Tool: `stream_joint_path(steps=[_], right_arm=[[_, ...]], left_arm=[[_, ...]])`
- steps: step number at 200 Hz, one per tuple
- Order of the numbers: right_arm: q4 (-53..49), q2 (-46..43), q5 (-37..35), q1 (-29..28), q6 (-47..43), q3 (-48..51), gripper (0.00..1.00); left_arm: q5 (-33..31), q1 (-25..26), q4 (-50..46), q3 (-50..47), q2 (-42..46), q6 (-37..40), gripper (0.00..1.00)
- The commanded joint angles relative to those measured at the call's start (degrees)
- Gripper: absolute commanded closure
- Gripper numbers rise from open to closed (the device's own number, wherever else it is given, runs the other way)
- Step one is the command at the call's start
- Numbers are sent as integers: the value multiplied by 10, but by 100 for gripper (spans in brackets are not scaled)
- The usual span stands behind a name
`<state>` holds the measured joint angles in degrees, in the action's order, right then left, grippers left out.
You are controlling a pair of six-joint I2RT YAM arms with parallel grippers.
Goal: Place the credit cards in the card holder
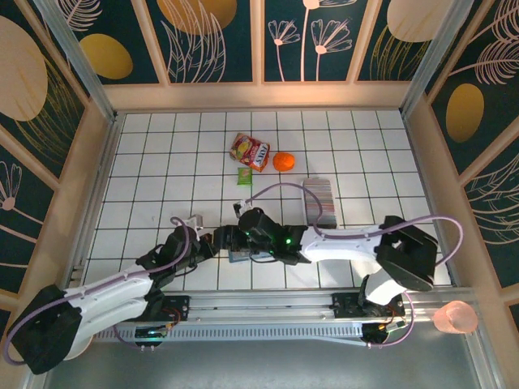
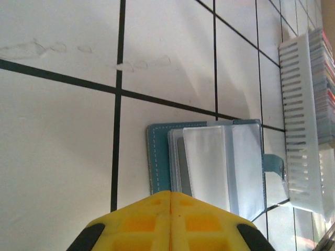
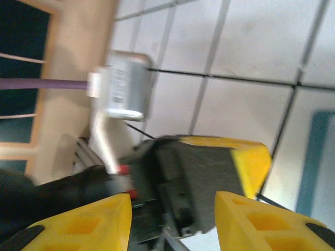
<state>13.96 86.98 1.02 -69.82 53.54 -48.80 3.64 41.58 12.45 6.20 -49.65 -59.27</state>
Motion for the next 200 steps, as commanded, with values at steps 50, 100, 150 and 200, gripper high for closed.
stream_joint_path(steps=[50, 100, 150, 200], right_arm=[[-188, -254, -40, 117, -595, -12, 59], [-369, -350, -27, 279, -1041, 55, 47], [-446, -329, -5, 416, -1244, 98, 10], [-368, -321, -10, 416, -1278, 177, 1]], left_arm=[[-34, 3, -57, 34, 26, 8, 80], [-12, 2, -32, 61, -28, 15, 76], [18, 2, -12, 77, -73, 33, 71], [51, 2, 0, 88, -113, 51, 63]])
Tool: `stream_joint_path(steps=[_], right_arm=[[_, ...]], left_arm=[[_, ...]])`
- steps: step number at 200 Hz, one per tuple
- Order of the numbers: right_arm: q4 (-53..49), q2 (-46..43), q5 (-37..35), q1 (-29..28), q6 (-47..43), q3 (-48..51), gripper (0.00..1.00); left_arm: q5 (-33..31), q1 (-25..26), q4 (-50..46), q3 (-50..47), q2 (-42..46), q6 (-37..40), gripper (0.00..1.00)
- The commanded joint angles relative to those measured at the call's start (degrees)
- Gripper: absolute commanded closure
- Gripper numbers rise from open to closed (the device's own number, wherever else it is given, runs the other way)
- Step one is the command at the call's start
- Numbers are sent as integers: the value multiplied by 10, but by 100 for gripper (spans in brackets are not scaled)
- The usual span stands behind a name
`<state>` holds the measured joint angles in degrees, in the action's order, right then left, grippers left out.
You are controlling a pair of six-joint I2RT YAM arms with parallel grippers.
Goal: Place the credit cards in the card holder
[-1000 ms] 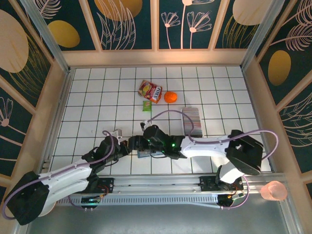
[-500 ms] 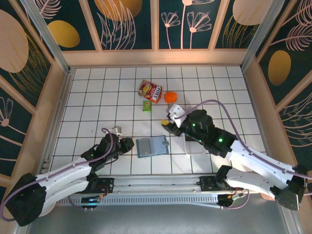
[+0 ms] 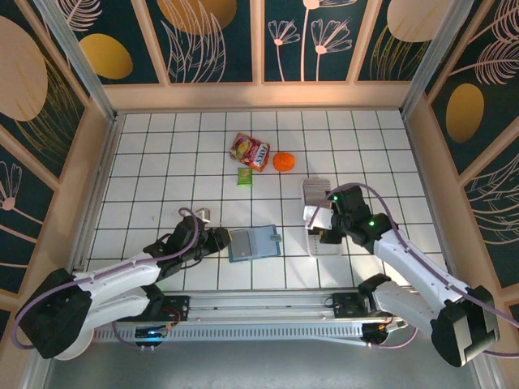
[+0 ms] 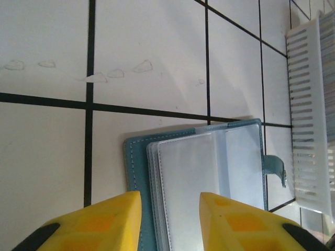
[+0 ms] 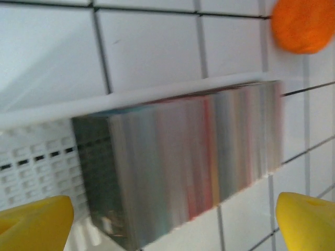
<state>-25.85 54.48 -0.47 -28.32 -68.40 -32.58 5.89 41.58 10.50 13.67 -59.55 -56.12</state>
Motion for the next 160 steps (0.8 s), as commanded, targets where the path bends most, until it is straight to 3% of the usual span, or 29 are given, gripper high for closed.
stream_joint_path(steps=[1, 47, 106, 160], right_arm=[[31, 4, 5, 1, -59, 15, 1], [130, 63, -51, -20, -75, 37, 2], [138, 129, -66, -27, -92, 0, 28], [94, 99, -60, -38, -89, -3, 53]], left_arm=[[30, 3, 19, 14, -15, 20, 62], [48, 3, 34, 22, -49, 27, 63], [50, 2, 26, 33, -68, 32, 66], [47, 2, 19, 48, -84, 34, 68]])
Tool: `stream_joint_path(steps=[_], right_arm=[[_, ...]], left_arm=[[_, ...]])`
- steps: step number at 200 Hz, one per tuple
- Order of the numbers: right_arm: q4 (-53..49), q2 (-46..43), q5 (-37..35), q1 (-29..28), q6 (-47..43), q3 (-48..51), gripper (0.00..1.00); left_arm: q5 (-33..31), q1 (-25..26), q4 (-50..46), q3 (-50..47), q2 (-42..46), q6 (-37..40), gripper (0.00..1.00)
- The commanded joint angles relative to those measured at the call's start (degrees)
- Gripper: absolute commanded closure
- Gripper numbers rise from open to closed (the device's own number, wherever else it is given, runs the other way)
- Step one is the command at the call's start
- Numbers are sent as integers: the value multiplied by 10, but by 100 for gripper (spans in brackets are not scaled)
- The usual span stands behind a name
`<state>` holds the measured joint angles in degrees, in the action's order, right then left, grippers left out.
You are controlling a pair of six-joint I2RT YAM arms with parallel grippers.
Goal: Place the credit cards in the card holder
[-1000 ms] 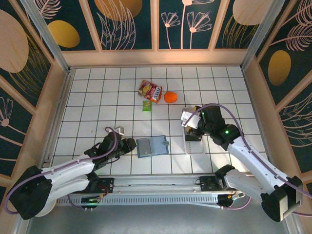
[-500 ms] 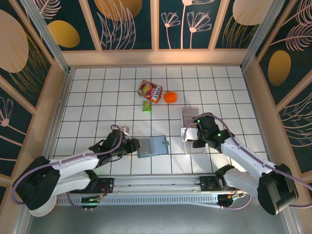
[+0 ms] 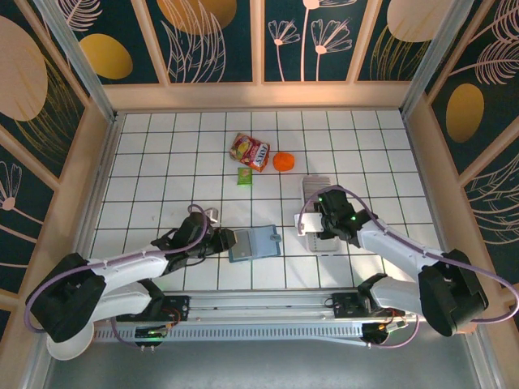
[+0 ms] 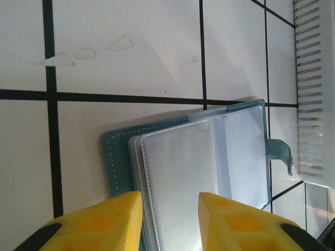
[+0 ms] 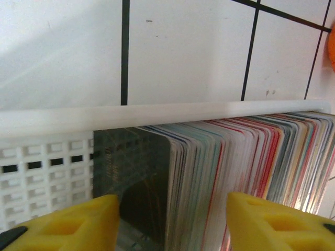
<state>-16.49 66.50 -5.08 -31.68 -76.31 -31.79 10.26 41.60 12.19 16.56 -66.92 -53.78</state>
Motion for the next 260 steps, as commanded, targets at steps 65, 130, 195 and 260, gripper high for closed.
stream_joint_path(steps=[65, 130, 195, 260], right_arm=[[-6, -48, -11, -4, -17, 4, 71], [-32, -72, -7, -4, -4, -10, 77], [-81, -113, 0, -10, 16, -20, 84], [-199, -177, 21, -117, 219, -157, 100]], left_arm=[[6, 2, -2, 23, -14, 2, 71], [1, 2, -6, 22, -6, -6, 73], [-4, 2, -3, 21, 19, -27, 78], [-94, 2, -61, 13, 120, -69, 76]])
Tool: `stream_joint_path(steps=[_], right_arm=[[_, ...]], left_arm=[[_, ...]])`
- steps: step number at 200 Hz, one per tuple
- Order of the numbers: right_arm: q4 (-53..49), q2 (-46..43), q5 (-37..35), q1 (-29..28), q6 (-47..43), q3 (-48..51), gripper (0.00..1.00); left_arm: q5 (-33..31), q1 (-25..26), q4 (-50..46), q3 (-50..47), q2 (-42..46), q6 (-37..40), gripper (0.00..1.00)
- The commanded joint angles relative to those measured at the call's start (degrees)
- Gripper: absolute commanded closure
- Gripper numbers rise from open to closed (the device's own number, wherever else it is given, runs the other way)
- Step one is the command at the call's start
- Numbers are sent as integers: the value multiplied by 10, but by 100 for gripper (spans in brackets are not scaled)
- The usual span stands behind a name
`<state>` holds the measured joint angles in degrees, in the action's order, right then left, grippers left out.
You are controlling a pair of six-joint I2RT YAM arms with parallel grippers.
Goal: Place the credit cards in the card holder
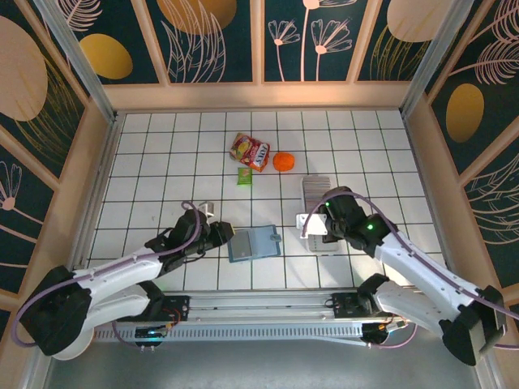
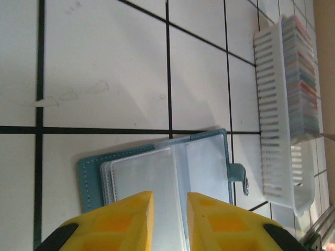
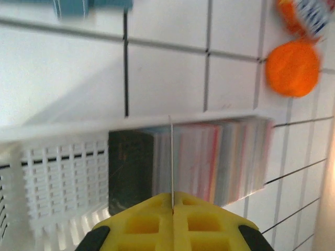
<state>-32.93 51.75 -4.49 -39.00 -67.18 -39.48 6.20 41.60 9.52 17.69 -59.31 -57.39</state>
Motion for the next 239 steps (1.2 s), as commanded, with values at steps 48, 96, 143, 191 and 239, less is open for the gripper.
stream_joint_path(steps=[48, 96, 143, 191, 239], right_arm=[[123, -29, 119, -77, 606, -141, 100], [291, 80, 201, -76, 1072, -27, 100], [418, 201, 237, -91, 1195, 54, 100], [433, 275, 237, -100, 1176, 52, 100], [437, 315, 232, -101, 1163, 43, 100]], left_arm=[[-87, 2, -46, -25, 118, -78, 73], [-33, 2, -9, -31, 71, -95, 74], [3, 2, -5, -12, -8, -66, 73], [15, 2, 16, -9, -60, -58, 75], [25, 2, 25, 0, -97, -49, 80]])
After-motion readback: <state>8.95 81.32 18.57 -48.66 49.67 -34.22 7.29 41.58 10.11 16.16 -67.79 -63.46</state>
